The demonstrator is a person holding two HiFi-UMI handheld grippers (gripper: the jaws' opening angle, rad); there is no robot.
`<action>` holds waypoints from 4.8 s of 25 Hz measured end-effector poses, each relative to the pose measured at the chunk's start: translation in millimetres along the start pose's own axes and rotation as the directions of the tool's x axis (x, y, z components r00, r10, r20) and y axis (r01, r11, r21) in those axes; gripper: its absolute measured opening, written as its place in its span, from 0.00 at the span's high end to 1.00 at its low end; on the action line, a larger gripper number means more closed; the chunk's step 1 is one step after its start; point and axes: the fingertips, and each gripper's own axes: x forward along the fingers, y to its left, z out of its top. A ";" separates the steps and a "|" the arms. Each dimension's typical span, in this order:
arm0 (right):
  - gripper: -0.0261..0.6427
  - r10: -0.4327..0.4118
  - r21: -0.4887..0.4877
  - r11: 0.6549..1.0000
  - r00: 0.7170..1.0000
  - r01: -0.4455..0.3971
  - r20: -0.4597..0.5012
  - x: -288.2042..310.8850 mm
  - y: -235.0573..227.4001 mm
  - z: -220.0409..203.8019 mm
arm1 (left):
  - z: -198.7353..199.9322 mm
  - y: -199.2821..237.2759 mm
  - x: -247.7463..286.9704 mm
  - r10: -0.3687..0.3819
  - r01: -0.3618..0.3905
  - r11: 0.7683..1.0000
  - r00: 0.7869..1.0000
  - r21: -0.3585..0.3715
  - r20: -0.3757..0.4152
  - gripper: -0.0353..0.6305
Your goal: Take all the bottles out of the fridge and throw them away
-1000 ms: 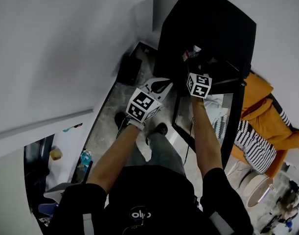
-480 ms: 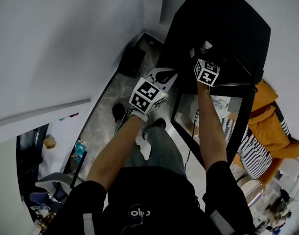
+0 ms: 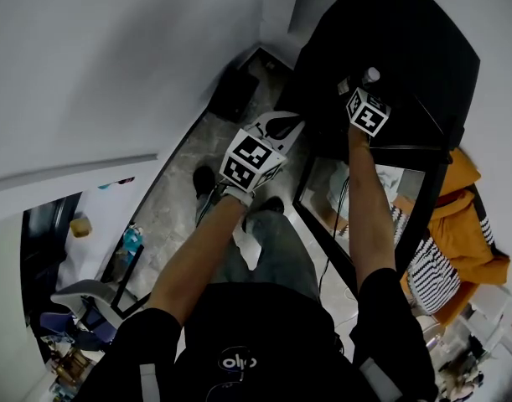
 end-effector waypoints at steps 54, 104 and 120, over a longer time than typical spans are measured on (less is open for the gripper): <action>0.66 -0.098 -0.028 0.995 0.991 0.101 0.097 -353.0 57.3 90.3 | 121.5 -84.3 -60.9 -0.304 0.299 0.949 0.952 0.099 0.042 0.94; 0.66 0.314 -0.159 0.936 0.949 -0.315 -0.033 -166.1 380.8 65.3 | 26.6 199.9 -266.5 0.008 -0.009 0.997 1.000 -0.083 -0.006 0.94; 0.66 0.429 -0.067 0.895 0.892 -0.441 -0.141 -33.2 369.3 -62.4 | -71.0 233.6 -172.1 0.054 -0.076 0.978 0.991 -0.194 -0.119 0.94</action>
